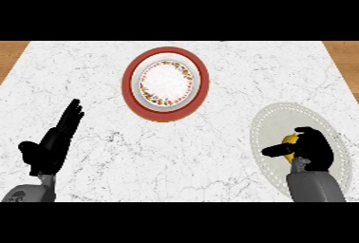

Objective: Pick the lemon from the placemat and place it in the plate

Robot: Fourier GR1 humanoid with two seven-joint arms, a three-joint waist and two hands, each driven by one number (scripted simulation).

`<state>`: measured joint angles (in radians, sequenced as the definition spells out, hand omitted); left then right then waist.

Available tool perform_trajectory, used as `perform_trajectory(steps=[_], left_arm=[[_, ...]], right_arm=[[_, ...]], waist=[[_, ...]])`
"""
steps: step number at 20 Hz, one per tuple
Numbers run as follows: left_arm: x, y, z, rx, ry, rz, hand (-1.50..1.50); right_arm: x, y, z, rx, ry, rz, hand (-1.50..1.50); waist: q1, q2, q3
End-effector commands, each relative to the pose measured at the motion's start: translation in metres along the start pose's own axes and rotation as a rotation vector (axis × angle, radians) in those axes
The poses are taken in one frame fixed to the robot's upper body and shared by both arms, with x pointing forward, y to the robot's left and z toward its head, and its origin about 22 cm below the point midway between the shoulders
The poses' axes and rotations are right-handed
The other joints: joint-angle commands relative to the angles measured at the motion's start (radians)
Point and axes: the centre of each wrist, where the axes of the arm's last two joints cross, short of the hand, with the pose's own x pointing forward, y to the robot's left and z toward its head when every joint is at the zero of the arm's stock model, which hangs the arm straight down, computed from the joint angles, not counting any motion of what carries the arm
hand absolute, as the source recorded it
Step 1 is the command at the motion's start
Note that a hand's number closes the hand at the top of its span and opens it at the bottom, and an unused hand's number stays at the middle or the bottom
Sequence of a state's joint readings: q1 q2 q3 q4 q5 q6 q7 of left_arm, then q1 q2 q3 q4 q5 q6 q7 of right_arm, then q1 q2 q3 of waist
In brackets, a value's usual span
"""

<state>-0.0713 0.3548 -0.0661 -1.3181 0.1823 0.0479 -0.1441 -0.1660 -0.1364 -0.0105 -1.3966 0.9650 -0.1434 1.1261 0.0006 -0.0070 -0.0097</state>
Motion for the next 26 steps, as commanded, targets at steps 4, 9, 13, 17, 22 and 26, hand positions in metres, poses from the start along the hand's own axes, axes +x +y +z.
perform_trajectory(steps=[4, 9, 13, 17, 22, 26], left_arm=[[-0.002, 0.002, 0.001, 0.001, 0.008, -0.01, 0.0], [-0.008, -0.006, 0.004, 0.002, 0.009, 0.01, 0.0], [-0.009, -0.011, 0.007, -0.035, -0.004, 0.005, 0.0], [0.004, -0.004, 0.0, -0.012, -0.02, 0.002, 0.0], [0.0, -0.013, -0.007, -0.013, -0.002, -0.005, 0.0], [-0.011, -0.006, -0.008, 0.013, 0.025, 0.0, 0.0]], right_arm=[[-0.011, 0.011, 0.002, 0.035, 0.056, 0.023, 1.5], [-0.006, 0.012, -0.003, -0.076, -0.013, 0.057, 1.5], [0.002, -0.001, -0.014, -0.01, -0.429, 0.172, 1.5], [0.019, -0.031, -0.004, 0.038, -0.868, 0.208, 1.5], [0.028, -0.048, -0.004, 0.046, -1.066, 0.151, 1.5], [0.015, -0.066, 0.019, 0.001, -1.127, 0.124, 1.5]], waist=[[-0.002, 0.007, 0.01], [0.0, 0.008, 0.01], [0.014, 0.013, 0.01], [0.021, 0.008, 0.012], [-0.001, 0.008, 0.01], [-0.01, 0.005, 0.009]])
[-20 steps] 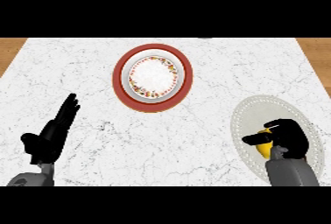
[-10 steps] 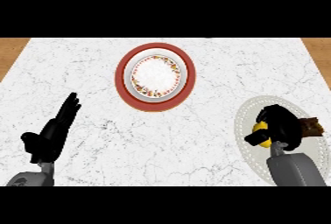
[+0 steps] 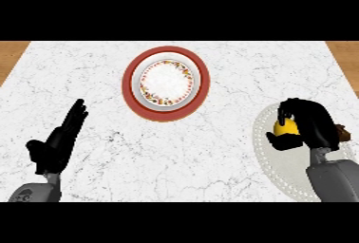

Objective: Pick the lemon from the placemat and place it in the plate

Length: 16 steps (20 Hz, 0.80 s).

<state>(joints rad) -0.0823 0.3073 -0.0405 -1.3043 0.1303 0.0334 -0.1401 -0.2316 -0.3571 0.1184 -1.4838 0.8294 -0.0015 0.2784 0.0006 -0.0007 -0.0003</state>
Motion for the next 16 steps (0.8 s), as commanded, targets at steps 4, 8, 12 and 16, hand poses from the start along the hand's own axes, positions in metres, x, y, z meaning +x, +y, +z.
perform_trajectory(steps=[4, 8, 12, 16], left_arm=[[0.001, 0.01, 0.01, -0.005, 0.006, -0.007, 0.0], [-0.011, -0.004, 0.006, -0.011, -0.005, 0.003, 0.0], [-0.005, 0.005, 0.005, -0.005, 0.003, -0.002, 0.0], [0.008, 0.001, 0.005, -0.007, 0.001, 0.003, 0.0]], right_arm=[[0.039, -0.05, 0.027, -0.147, -0.16, -0.047, 1.5], [0.045, -0.084, 0.011, -0.311, -0.228, -0.079, 1.5], [0.083, -0.089, 0.001, -0.286, -0.241, -0.1, 1.5], [0.131, -0.068, -0.001, -0.25, -0.267, -0.131, 1.5]], waist=[[-0.004, -0.003, 0.0], [-0.002, 0.0, 0.0], [0.003, 0.001, 0.0], [0.009, 0.0, 0.0]])
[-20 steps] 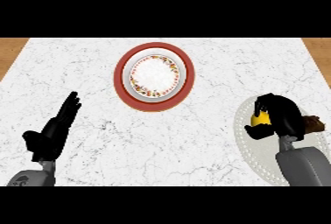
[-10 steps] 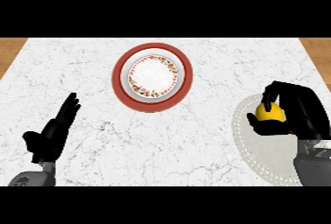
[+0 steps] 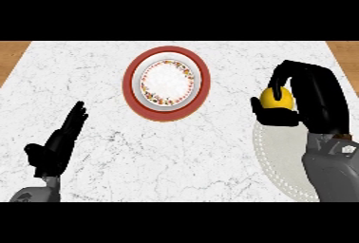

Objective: Pick the lemon from the placemat and place it in the plate

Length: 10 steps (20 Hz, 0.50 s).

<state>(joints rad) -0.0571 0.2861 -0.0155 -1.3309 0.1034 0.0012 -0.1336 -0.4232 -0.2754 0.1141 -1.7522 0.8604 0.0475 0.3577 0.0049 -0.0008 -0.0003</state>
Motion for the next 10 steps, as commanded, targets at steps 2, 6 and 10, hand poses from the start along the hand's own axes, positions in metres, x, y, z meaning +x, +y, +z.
perform_trajectory(steps=[2, 6, 10], left_arm=[[-0.013, -0.006, 0.004, 0.001, 0.005, -0.007, 0.0], [-0.006, 0.0, 0.006, -0.009, -0.009, -0.001, 0.0], [0.014, -0.014, -0.013, 0.004, -0.013, 0.002, 0.0]], right_arm=[[0.03, 0.002, -0.021, 0.0, -0.027, -0.036, 1.5], [0.053, 0.027, -0.045, 0.07, -0.049, -0.043, 1.5], [0.095, 0.065, -0.071, 0.093, -0.056, -0.078, 1.5]], waist=[[0.0, 0.001, 0.0], [0.005, 0.002, 0.0], [0.021, 0.007, 0.0]])
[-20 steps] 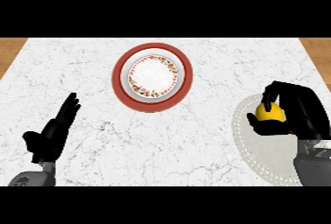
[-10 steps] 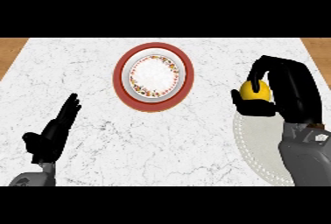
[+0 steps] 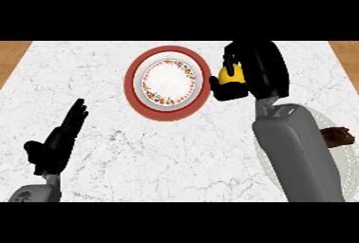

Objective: Pick the lemon from the placemat and place it in the plate

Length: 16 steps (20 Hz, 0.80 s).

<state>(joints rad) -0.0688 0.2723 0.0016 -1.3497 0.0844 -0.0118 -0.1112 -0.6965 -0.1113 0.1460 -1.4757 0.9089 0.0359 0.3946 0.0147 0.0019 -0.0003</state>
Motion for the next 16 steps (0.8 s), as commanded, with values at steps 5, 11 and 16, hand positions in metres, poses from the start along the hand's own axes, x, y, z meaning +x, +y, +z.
perform_trajectory(steps=[5, 11, 16], left_arm=[[0.007, 0.005, -0.009, 0.003, -0.017, -0.013, 0.0], [-0.007, -0.016, -0.004, -0.039, -0.008, -0.005, 0.0], [0.018, -0.005, -0.013, -0.052, -0.042, -0.012, 0.0]], right_arm=[[0.031, 0.065, -0.034, 0.076, -0.039, -0.047, 1.5], [0.04, 0.094, -0.053, 0.096, -0.008, -0.048, 1.5], [0.034, 0.098, -0.059, -0.019, 0.138, -0.209, 1.5]], waist=[[0.007, 0.003, 0.0], [0.022, 0.007, 0.0], [0.067, 0.014, 0.001]])
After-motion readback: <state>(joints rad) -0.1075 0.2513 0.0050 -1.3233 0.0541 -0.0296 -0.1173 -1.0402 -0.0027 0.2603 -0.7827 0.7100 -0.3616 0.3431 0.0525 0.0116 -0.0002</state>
